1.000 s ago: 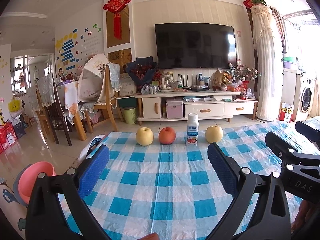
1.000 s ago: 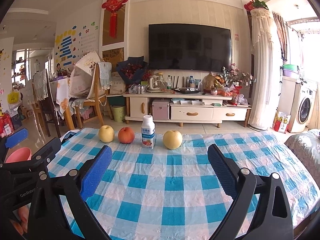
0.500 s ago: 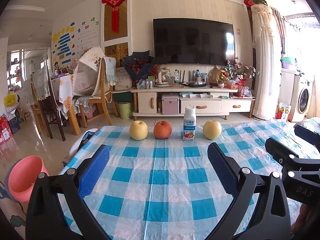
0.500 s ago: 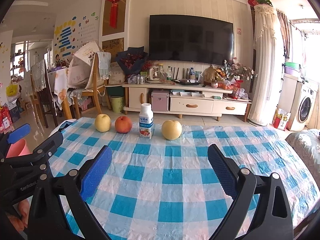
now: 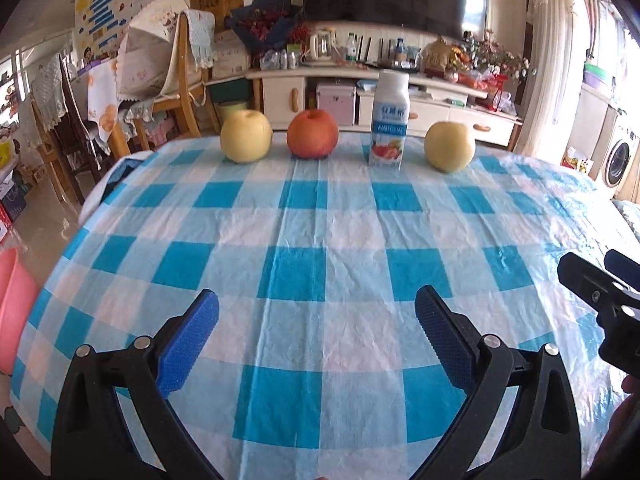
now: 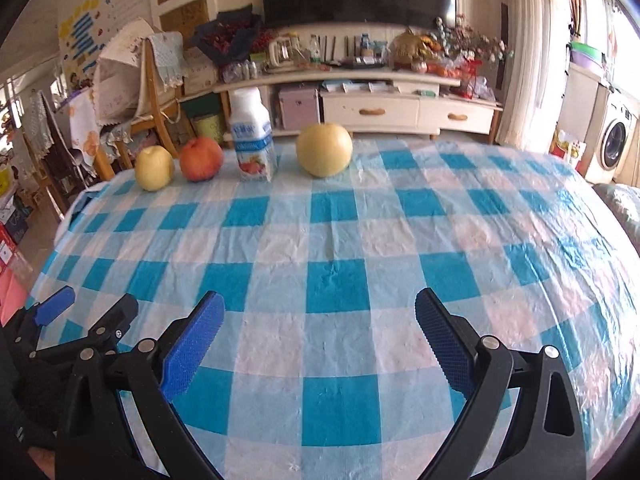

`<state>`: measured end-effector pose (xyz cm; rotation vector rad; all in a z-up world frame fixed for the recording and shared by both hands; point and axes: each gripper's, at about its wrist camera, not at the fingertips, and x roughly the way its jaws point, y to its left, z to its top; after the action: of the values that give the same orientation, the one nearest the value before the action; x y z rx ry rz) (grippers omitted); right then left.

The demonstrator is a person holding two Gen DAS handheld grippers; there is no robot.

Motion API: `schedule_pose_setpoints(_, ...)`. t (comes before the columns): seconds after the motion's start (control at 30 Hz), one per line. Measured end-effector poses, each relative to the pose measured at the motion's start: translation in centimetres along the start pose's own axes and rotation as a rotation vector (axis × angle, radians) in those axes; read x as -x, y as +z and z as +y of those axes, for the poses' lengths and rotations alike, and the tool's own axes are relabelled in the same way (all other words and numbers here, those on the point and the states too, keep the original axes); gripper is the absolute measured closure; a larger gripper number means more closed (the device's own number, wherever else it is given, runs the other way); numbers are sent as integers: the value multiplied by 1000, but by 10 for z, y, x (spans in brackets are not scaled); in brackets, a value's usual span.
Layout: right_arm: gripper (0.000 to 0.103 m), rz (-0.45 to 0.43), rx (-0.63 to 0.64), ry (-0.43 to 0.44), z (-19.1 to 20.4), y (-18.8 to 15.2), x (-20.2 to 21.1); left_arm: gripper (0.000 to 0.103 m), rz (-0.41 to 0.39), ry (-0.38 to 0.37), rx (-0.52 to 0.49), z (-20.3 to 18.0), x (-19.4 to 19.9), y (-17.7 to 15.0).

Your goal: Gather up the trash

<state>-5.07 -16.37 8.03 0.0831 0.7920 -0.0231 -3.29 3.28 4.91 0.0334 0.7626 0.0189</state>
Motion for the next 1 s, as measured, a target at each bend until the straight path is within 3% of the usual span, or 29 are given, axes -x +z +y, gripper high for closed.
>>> schedule_pose_setpoints(0.23, 8, 147, 81, -52, 9, -20, -57, 4, 166, -4, 43, 1, -55, -10)
schedule_pose_setpoints(0.43, 7, 183, 63, -28, 11, -23, -69, 4, 169, 20, 27, -4, -54, -10)
schedule_pose_setpoints(1.0, 4, 156, 60, -37, 11, -23, -70, 4, 170, 23, 34, -2, -51, -8)
